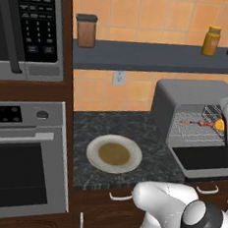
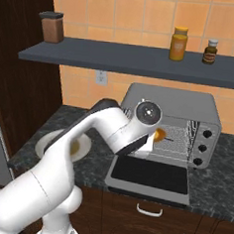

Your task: Pick up the kebab skewer and baguette bread, and place them inside the toaster oven. Close the toaster oven door and start by setting the timer.

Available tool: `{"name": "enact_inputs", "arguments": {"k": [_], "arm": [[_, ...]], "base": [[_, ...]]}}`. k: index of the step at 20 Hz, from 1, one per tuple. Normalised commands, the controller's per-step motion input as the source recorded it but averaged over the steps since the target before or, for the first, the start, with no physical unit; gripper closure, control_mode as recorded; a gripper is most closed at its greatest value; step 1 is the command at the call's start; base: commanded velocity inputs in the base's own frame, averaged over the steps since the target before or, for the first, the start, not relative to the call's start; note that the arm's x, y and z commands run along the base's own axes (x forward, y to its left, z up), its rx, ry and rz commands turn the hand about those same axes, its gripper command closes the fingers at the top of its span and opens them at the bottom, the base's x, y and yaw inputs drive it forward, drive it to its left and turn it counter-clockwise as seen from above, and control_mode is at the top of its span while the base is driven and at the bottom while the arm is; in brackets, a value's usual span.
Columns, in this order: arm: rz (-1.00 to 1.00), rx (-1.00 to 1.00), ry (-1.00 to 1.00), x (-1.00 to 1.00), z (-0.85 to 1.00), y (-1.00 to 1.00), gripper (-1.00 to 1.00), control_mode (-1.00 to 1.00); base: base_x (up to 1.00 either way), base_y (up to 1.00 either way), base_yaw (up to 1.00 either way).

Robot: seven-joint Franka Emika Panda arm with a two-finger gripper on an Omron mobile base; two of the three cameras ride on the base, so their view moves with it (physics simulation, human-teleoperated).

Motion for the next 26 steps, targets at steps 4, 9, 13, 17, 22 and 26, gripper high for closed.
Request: {"name": "enact_inputs", "arguments": {"k": [4,9,13,17,22,26], "arm": [[0.00,0.03,0.00,0.44,-0.15,-0.26,1.00,-1.00],[0.00,0.03,0.00,0.46,-0.20,-0.30,1.00,-1.00],[0.00,0.00,0.00,0.36,-0.28,-0.13,1.00,-1.00],[0.00,0.00,0.00,0.37,-0.25,0.00,1.00,-1.00],[0.00,0.00,0.00,0.39,-0.19,0.00,1.00,-1.00],[0.00,0.00,0.00,0.35,-0.18,0.00,1.00,-1.00]], "base": [[0.00,0.00,0.00],[0.00,0.00,0.00],[0.00,0.00,0.00],[0.00,0.00,0.00],[0.00,0.00,0.00],[0.00,0.00,0.00]]}}
